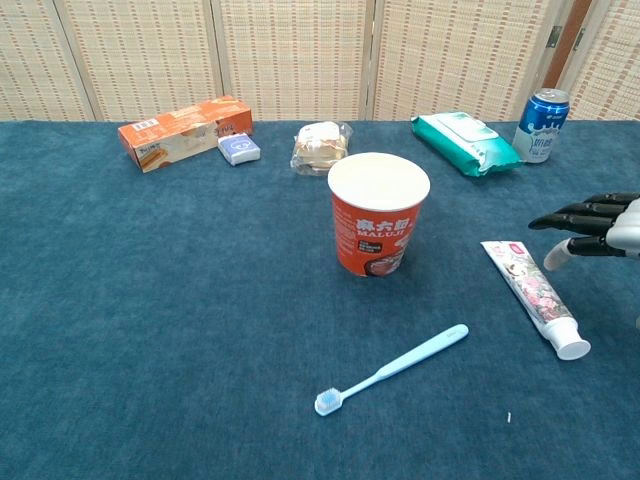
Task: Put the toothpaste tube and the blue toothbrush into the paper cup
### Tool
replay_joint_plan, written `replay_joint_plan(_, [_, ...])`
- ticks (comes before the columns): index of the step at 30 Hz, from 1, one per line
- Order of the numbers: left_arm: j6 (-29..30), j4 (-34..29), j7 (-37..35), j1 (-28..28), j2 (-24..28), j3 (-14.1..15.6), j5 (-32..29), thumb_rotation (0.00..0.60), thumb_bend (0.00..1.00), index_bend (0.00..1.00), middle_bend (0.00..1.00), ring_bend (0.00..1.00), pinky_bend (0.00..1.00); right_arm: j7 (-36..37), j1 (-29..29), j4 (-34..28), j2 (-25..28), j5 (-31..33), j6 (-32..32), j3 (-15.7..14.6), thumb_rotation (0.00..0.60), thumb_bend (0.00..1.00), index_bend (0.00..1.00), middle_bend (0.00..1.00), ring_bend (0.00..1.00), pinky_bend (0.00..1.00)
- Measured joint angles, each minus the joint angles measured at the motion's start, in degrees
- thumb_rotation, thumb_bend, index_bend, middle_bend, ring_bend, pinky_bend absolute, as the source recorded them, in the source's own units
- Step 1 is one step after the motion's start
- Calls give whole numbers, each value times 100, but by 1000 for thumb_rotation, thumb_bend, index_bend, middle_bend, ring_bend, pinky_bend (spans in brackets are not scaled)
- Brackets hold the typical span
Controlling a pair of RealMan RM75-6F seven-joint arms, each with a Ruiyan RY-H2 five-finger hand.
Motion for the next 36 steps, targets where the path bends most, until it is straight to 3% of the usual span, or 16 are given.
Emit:
replay_joint_plan(16, [34, -50, -53, 18, 53, 1, 33, 600, 523, 307, 149, 68, 153, 234, 227, 589, -631, -137, 178, -104, 600, 111, 258, 0, 0, 120])
replay_joint_plan(36, [52, -70, -47, 27, 72, 2, 53, 600, 522, 312, 149, 68, 156, 364, 470, 591, -1104, -199, 217, -205, 600, 111, 258, 0, 0, 120])
